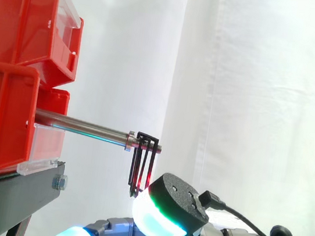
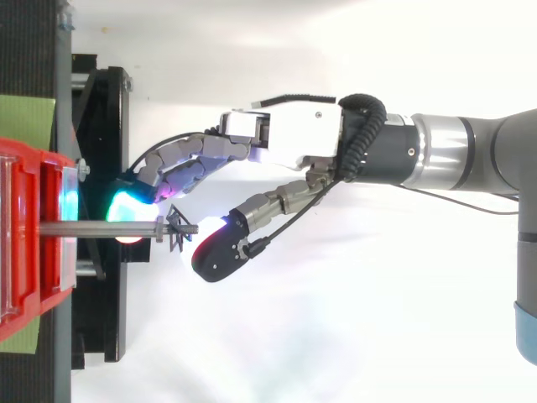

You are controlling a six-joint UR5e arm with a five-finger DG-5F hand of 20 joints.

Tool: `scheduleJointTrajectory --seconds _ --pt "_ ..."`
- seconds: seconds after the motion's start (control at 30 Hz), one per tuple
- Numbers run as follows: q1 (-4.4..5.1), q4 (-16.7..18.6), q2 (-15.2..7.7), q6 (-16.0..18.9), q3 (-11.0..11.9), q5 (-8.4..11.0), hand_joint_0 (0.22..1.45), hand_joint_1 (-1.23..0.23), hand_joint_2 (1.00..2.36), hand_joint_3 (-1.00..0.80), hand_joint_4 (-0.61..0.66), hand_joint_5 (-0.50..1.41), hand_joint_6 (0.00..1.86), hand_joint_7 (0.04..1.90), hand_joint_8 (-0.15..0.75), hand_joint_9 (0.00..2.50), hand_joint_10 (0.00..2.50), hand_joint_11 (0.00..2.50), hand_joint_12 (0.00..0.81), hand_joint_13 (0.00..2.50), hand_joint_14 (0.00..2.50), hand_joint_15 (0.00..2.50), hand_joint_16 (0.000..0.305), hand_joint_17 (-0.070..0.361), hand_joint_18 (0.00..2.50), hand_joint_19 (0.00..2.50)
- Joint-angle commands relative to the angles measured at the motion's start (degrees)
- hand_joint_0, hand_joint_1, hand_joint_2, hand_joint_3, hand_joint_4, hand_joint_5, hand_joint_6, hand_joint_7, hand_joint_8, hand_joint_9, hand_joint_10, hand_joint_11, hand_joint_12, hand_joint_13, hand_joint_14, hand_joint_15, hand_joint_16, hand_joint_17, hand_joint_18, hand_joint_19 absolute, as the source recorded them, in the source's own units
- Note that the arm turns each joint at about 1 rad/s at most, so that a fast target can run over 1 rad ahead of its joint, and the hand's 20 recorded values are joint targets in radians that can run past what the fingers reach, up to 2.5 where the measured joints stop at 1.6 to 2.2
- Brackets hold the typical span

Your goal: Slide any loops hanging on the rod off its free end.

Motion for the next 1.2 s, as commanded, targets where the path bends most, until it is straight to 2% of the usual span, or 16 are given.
scheduleJointTrajectory --seconds 0.0,0.17,0.27,0.4,0.6,0.97,1.17 --pt "-0.15 -1.0 0.0 -0.2 0.2 -0.22 0.56 -0.54 1.00 -0.50 0.24 -0.20 0.50 0.79 0.285 0.62 0.00 0.00 0.334 0.53 0.00 0.00 0.050 0.113 0.58 0.33" --pt "-0.23 -1.2 0.0 0.1 0.2 -0.31 0.56 -0.55 1.00 -0.50 0.24 -0.20 0.50 0.79 0.286 0.63 0.00 0.00 0.334 0.53 0.00 0.00 0.050 0.113 0.59 0.33" --pt "-0.23 -1.2 0.1 0.6 0.1 -1.10 0.56 -0.55 1.00 -0.50 0.24 -0.20 0.50 0.79 0.289 0.64 0.00 0.00 0.332 0.54 0.00 0.00 0.050 0.113 0.60 0.33" --pt "-0.50 -1.3 1.7 2.1 -0.1 -1.45 0.56 -0.55 1.00 -0.50 0.24 -0.20 0.50 0.79 0.286 0.64 0.00 0.00 0.331 0.54 0.00 0.00 0.050 0.113 0.60 0.33" --pt "-0.67 -1.7 4.2 2.0 -3.7 -1.19 0.57 -0.55 1.00 -0.50 0.24 -0.20 0.50 0.79 0.286 0.64 0.00 0.00 0.331 0.55 0.00 0.00 0.050 0.113 0.60 0.33" --pt "-0.94 -1.8 4.4 2.2 -3.9 -1.36 0.58 -0.56 1.00 -0.50 0.24 -0.19 0.50 0.79 0.287 0.65 0.00 0.00 0.328 0.56 0.00 0.00 0.050 0.112 0.60 0.33" --pt "-1.11 -1.6 4.5 2.3 -3.8 -1.28 0.59 -0.63 1.00 -0.50 0.26 -0.19 0.50 1.01 0.281 0.62 0.00 0.03 0.327 0.56 0.00 0.00 0.050 0.113 0.61 0.31"
